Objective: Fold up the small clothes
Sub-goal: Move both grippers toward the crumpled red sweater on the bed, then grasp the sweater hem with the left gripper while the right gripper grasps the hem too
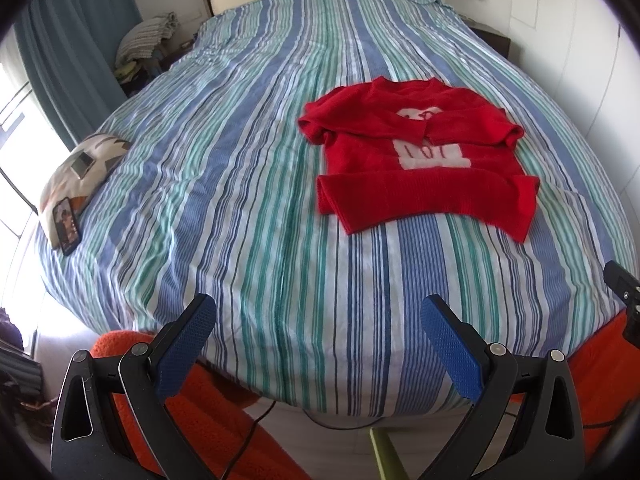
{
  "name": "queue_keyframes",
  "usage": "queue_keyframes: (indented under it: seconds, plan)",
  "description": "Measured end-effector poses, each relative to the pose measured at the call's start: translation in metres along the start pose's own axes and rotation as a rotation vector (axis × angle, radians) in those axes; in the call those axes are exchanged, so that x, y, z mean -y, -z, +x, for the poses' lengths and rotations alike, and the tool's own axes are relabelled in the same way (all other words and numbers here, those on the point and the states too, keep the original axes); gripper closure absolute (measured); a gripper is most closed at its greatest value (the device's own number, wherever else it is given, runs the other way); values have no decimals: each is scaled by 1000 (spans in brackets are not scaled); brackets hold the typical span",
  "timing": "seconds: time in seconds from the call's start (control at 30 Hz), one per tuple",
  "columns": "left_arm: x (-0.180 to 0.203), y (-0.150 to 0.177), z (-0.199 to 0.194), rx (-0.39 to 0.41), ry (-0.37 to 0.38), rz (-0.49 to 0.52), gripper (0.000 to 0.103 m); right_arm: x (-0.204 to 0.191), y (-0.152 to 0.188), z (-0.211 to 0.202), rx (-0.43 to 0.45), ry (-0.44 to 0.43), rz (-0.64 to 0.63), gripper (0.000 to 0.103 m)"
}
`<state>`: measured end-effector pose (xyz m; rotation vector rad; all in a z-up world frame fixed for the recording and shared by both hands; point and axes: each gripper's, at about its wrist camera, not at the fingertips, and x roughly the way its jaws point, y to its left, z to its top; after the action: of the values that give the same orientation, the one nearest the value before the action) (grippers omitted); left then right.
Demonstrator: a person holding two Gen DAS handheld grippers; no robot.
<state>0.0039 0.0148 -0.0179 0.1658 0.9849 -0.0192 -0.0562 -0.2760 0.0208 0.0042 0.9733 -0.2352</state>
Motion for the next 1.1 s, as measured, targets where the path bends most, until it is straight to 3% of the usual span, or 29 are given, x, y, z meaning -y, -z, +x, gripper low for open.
queue_keyframes:
  seconds: [0.37,0.53,0.7,0.87,0.97,1.1]
  plan:
    - [-2,1,3,-6,3,-10,1,1,0,2,0,-2,5,0]
    - [-20,-1,19,-15,101,-100,1,10,-1,4,17,-37,32,0]
    - [-38,-15,86,-4,170,-133,1,38,-2,42,117,-265,111,0]
    - [-35,-36,157,-90,313,-175,2,56,-3,136,-22,-457,217,0]
    - [-25,-47,178,-79,301,-174,5,58,-10,166,-36,-508,286,1]
    - [-18,-56,199,-112,361,-198,35,40,-23,197,-44,-561,286,12]
